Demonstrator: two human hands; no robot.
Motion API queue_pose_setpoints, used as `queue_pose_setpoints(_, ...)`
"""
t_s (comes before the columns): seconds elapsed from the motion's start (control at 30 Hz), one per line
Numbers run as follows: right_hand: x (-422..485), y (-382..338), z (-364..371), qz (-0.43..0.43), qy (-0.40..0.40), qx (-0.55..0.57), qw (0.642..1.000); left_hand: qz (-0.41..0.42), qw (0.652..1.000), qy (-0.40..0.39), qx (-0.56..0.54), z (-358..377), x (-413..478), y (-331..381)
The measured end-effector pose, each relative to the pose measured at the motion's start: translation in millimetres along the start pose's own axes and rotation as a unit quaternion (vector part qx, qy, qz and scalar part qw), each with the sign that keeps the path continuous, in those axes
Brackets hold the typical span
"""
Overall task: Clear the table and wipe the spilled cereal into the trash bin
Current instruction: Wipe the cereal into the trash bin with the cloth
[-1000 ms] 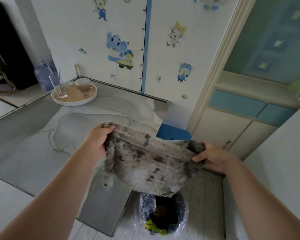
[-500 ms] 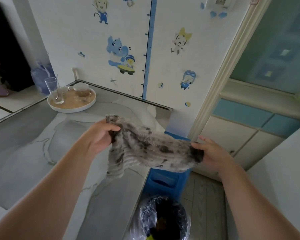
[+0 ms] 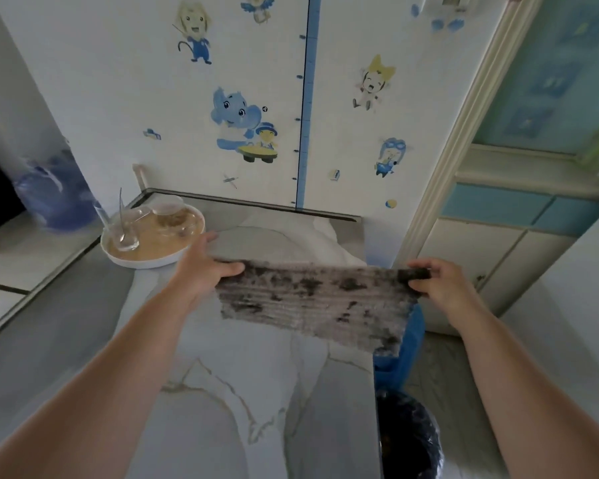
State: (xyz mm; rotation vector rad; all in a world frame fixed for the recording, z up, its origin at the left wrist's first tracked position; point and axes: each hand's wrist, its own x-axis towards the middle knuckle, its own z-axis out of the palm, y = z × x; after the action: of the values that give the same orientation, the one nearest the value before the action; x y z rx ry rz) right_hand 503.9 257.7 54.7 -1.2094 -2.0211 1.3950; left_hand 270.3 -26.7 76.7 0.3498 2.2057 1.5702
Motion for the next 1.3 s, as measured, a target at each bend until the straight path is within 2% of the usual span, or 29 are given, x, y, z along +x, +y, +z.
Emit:
queue_pose_setpoints(0.07,-9.9,-7.8,15.5,0.001,0.031,0.004,1.0,0.017,0.999,-0.041,-0.019,-14.6,2.0,2.4)
queue_pose_setpoints(0.13,-20.1,-14.1,27.9,-0.002,0.05,-0.002,0.999,0.036,0.996,-0.072,0.037,-28.6,4.3,2.1)
queue_pose_setpoints(0.27,-38.5,-28.4,43.5,-0.029,0.077,-0.073,0.994,0.06,0.986,-0.063,0.143,-46.3,11.2,0.4)
queue_pose_setpoints(0.4,-48.7,-37.7,46.8,-0.051,0.096,-0.109,0.988,0.076,0.986,-0.036,0.141,-53.0,16.6,-0.3)
queue_pose_setpoints(0.53,-52.7,-48.8,41.7,-0.024,0.101,-0.087,0.991,0.07,0.992,-0.041,0.093,-57.2,16.5,1.7)
queue_pose_setpoints(0.6,-55.8,-55.7,41.0,0.029,0.063,0.001,0.998,0.069,0.994,-0.049,0.073,-61.0,14.8,2.7)
queue_pose_setpoints(0.67,-60.5,-59.4,38.6,0.078,-0.017,0.092,0.993,0.072,0.994,-0.052,0.056,-64.5,16.8,3.1)
queue_pose_setpoints(0.7,-62.1,-59.3,37.6,0.085,-0.051,0.094,0.991,0.071,0.995,-0.051,0.058,-66.4,17.7,3.2)
queue_pose_setpoints(0.77,-65.7,-57.8,35.5,0.073,-0.074,0.01,0.995,0.065,0.994,-0.059,0.065,-68.7,18.5,3.7)
queue_pose_setpoints(0.83,-71.1,-59.3,37.6,0.045,-0.031,-0.071,0.996,0.063,0.993,-0.067,0.069,-69.3,19.4,2.4)
queue_pose_setpoints(0.93,-74.5,-59.5,37.8,0.024,0.025,-0.045,0.998,0.057,0.992,-0.078,0.084,-67.1,18.5,1.5)
queue_pose_setpoints(1.0,-77.3,-60.1,36.7,0.028,0.023,0.009,0.999,0.026,0.994,-0.094,0.04,-64.1,15.9,1.8)
queue_pose_setpoints(1.03,-77.9,-59.4,36.5,0.031,0.016,0.06,0.998,-0.007,0.994,-0.105,-0.023,-62.1,13.8,2.0)
queue_pose_setpoints(1.1,-80.9,-58.7,39.2,0.044,-0.001,0.187,0.981,-0.092,0.978,-0.129,-0.136,-57.0,7.5,1.8)
queue_pose_setpoints(1.13,-82.5,-58.9,41.0,0.05,-0.002,0.225,0.973,-0.127,0.97,-0.134,-0.157,-54.4,4.8,1.0)
queue_pose_setpoints(1.2,-82.3,-58.6,45.3,0.061,0.013,0.231,0.971,-0.171,0.963,-0.13,-0.163,-49.4,2.4,-1.6)
queue_pose_setpoints(1.3,-80.3,-56.4,50.9,0.069,0.038,0.187,0.979,-0.181,0.963,-0.125,-0.159,-44.1,1.7,-5.5)
